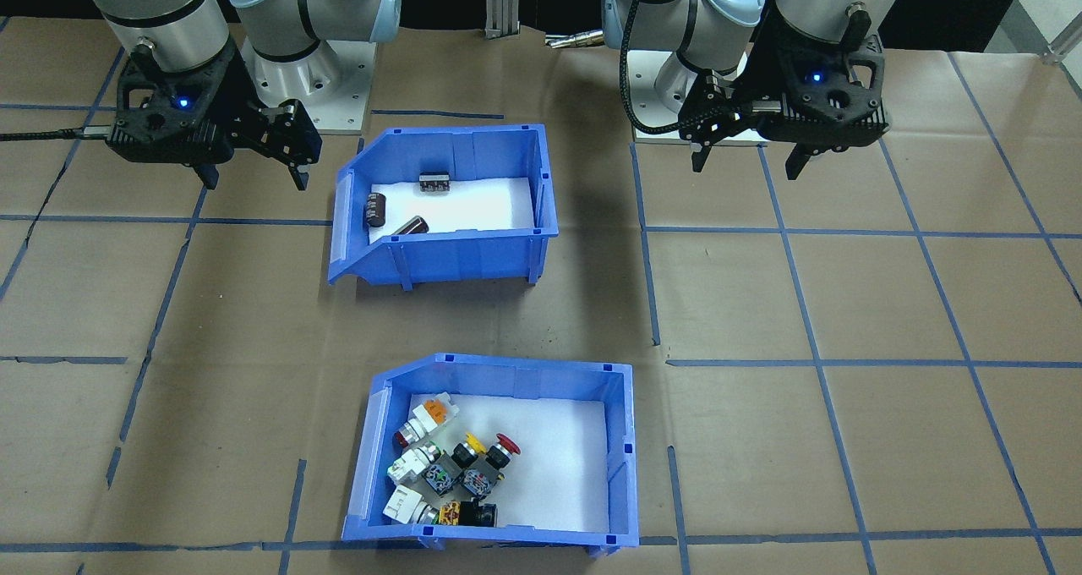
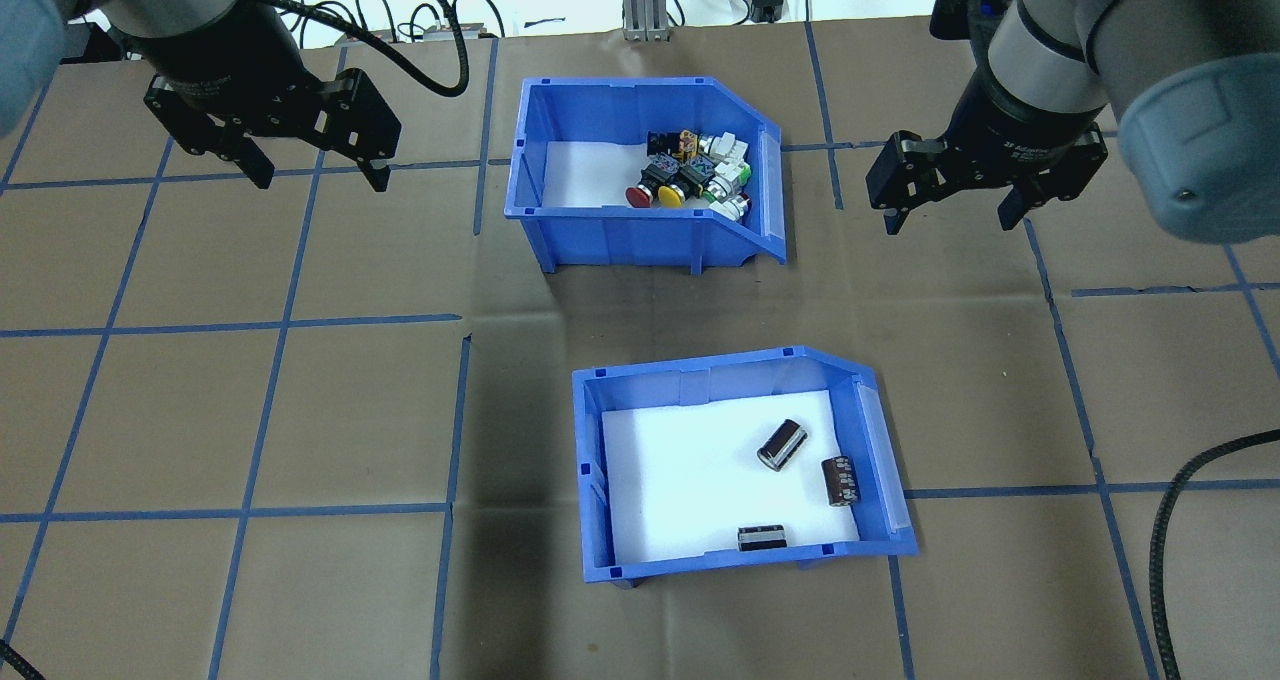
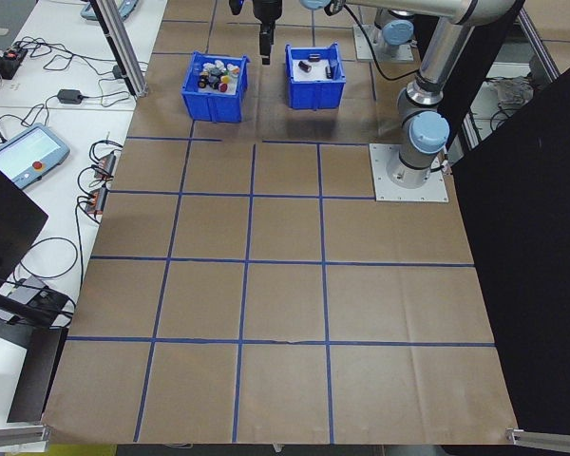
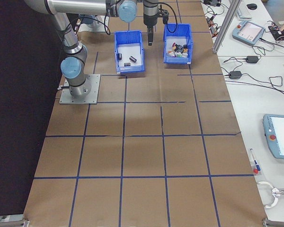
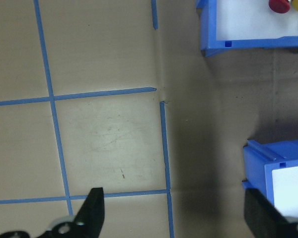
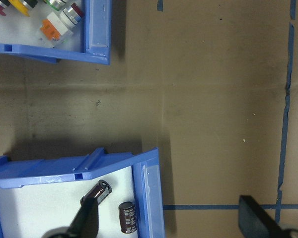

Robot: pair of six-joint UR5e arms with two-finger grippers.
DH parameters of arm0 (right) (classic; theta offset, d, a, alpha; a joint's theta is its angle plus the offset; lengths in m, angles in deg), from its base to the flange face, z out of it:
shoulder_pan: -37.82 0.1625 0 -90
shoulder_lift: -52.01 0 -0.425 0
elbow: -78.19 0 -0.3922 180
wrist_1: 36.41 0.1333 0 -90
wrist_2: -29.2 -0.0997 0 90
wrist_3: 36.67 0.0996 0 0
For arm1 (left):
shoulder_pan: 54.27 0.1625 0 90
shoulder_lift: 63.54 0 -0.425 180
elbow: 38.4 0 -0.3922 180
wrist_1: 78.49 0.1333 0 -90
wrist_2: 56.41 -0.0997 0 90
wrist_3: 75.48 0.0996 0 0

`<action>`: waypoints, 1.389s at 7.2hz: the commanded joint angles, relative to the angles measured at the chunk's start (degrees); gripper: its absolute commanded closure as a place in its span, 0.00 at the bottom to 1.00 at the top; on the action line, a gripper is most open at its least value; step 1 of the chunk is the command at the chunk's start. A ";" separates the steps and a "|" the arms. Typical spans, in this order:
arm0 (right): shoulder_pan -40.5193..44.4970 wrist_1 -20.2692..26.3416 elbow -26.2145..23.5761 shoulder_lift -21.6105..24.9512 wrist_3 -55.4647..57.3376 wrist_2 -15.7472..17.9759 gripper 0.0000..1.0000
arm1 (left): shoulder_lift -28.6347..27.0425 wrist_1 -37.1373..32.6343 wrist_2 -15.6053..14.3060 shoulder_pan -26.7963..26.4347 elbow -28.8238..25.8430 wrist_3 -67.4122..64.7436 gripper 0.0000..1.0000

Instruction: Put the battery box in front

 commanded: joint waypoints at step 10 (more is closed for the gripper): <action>13.26 0.15 27.27 -26.59 -35.71 1.31 0.00 | 7.62 1.05 7.51 -1.14 12.95 -22.96 0.00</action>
